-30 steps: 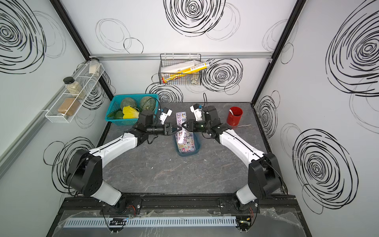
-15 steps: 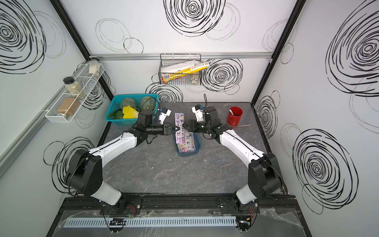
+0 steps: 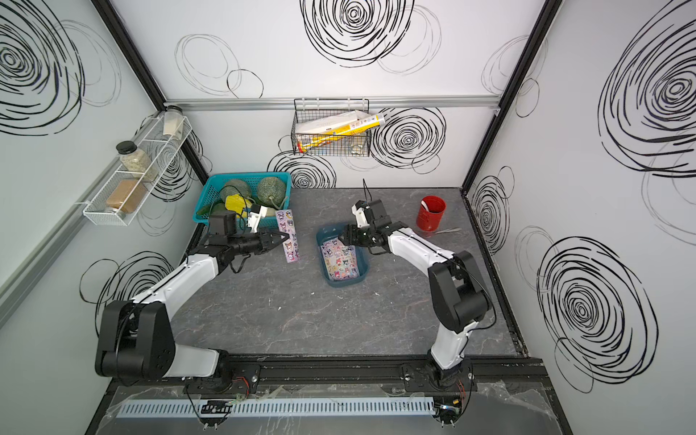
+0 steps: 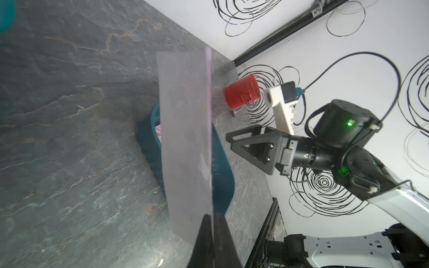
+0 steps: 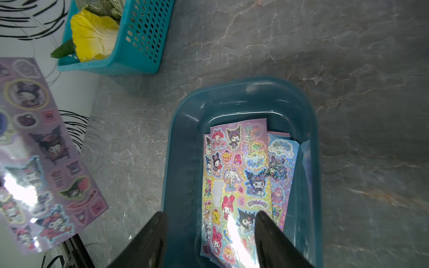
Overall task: Take the stickers out of the storage box
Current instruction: Move the storage box to the center of the board.
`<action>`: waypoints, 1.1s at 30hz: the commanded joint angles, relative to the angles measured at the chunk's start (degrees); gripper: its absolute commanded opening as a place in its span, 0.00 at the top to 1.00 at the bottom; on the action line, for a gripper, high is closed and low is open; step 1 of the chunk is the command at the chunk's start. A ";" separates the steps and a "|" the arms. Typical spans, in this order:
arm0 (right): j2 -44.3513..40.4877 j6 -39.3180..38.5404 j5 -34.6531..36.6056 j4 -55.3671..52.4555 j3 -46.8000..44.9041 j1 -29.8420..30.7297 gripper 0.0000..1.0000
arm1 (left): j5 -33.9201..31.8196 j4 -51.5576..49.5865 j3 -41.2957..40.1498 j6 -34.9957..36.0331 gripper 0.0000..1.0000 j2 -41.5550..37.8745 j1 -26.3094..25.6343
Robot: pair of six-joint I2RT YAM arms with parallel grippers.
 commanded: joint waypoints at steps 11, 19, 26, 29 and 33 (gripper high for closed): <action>11.72 0.13 11.96 -7.07 8.97 0.33 0.35 | 1.71 -5.56 -3.07 6.31 1.00 -1.74 2.52; 8.84 -0.29 21.92 -8.66 3.30 -0.14 0.34 | -0.45 -5.11 -5.56 6.35 1.00 -2.23 2.98; 4.08 -2.07 26.93 -9.61 -2.29 -3.47 0.33 | -0.71 -4.85 -6.47 6.88 1.00 -1.92 3.13; 0.78 -2.90 28.47 -9.05 -6.25 -6.09 0.33 | -0.73 -5.09 -6.64 7.15 1.00 -2.08 3.13; -3.12 -4.75 28.18 -8.55 -10.79 -11.38 0.33 | -0.97 -5.15 -6.47 7.24 1.00 -2.00 3.37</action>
